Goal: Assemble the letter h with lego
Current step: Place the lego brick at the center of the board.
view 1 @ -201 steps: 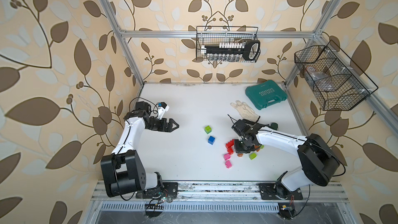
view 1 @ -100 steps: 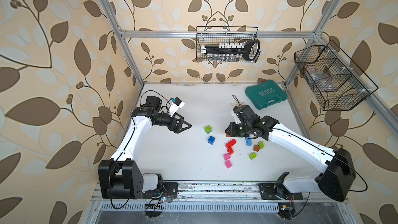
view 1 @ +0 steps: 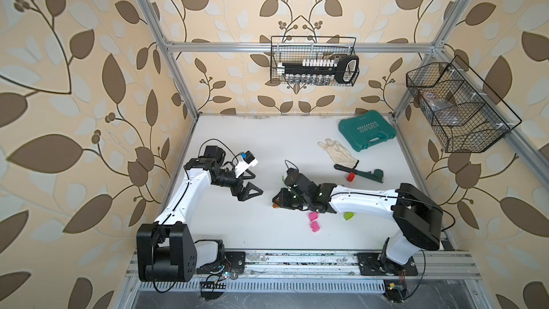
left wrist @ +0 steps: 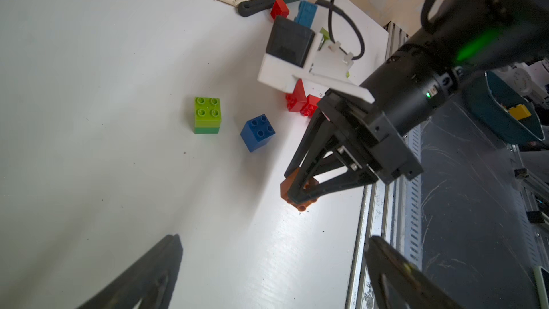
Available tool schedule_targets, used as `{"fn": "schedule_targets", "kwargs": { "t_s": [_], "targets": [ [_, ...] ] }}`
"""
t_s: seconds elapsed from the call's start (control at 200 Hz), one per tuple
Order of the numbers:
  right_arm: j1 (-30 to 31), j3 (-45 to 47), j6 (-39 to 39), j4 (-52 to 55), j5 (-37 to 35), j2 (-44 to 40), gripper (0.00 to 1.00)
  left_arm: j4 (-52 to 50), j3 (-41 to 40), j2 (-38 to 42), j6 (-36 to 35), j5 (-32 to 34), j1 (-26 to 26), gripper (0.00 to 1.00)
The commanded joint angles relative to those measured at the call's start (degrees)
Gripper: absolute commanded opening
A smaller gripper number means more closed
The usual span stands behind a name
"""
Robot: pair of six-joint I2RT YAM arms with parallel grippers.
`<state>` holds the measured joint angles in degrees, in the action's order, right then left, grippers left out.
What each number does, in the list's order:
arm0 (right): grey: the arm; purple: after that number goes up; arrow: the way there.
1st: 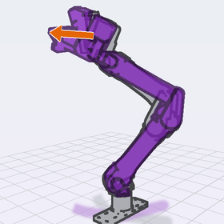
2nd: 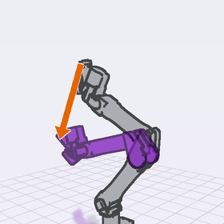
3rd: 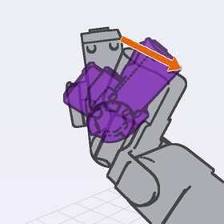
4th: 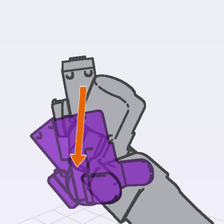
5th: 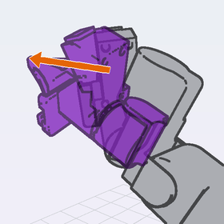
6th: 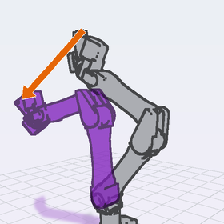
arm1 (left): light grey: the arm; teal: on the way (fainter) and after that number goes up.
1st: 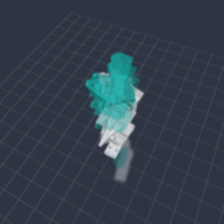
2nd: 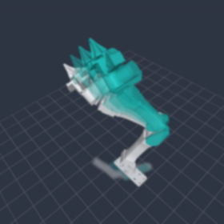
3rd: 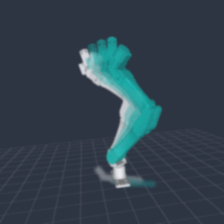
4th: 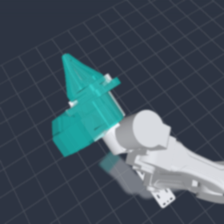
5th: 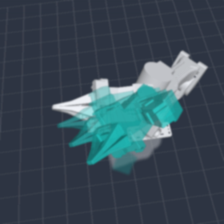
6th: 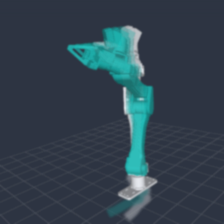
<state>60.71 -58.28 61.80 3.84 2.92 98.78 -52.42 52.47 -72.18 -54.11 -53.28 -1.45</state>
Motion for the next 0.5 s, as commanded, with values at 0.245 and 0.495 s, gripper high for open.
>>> {"fn": "schedule_targets", "kwargs": {
  "t_s": [0.245, 0.495],
  "targets": [
    [0.1, -4.0, -1.2, -10.4, 5.9, 13.0, 0.20, 4.7, -4.7, -0.3, -1.2, 11.5, -6.0, 0.99],
    [-1.5, 0.5, -0.4, -12.5, 5.3, 14.1, 0.27, 7.5, -8.5, 0.7, -4.8, 14.4, -8.3, 0.99]
  ]
}}
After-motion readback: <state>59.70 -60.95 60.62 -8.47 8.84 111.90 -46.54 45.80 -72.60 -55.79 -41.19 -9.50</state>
